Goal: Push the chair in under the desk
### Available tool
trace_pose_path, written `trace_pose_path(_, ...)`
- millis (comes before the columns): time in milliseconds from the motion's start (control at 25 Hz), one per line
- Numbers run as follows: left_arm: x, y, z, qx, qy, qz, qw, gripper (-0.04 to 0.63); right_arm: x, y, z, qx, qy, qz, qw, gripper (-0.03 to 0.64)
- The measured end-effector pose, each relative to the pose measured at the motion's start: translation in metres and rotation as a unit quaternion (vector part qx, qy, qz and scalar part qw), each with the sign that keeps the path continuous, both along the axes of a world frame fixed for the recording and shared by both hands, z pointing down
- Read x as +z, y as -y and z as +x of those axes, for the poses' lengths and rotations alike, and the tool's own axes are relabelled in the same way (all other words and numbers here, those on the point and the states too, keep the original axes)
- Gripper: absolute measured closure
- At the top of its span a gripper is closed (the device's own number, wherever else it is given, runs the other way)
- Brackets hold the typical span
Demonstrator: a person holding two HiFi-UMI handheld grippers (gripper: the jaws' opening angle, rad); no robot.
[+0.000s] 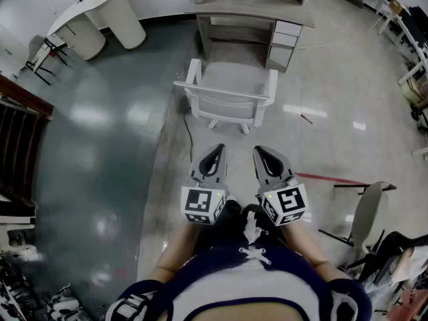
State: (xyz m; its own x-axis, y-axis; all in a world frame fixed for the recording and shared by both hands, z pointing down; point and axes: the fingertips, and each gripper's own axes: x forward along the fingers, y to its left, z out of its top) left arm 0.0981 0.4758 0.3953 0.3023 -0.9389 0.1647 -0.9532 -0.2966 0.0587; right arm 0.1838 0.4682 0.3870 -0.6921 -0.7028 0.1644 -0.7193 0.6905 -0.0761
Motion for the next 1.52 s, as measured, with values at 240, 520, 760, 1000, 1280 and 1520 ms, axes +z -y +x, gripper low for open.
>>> trace_pose_path(240, 0.011, 0.014, -0.029, 0.01, 0.012, -0.002, 0.9999, 0.586, 0.016, 0.007, -0.024, 0.008, -0.015, 0.004, 1.0, 0.606)
trace_pose_path(520, 0.025, 0.035, -0.054, 0.02, 0.026, -0.009, 0.9994, 0.586, 0.033, 0.032, -0.035, 0.024, -0.026, -0.01, 0.999, 0.606)
trace_pose_path(760, 0.034, 0.077, -0.089, 0.012, 0.062, -0.016, 0.9978, 0.586, 0.045, 0.067, -0.06, 0.006, -0.035, -0.033, 0.999, 0.604)
trace_pose_path(1000, 0.046, 0.122, -0.108, 0.027, 0.065, -0.042, 0.9966, 0.586, 0.045, 0.111, -0.082, -0.008, -0.035, -0.029, 0.999, 0.604)
trace_pose_path(1280, 0.053, 0.174, -0.118, 0.042, 0.063, -0.058, 0.9955, 0.584, 0.07, 0.16, -0.096, -0.036, -0.062, -0.056, 0.996, 0.604)
trace_pose_path(1520, 0.077, 0.216, -0.125, 0.07, 0.099, -0.094, 0.9881, 0.536, 0.088, 0.204, -0.108, -0.053, -0.09, -0.068, 0.992, 0.603)
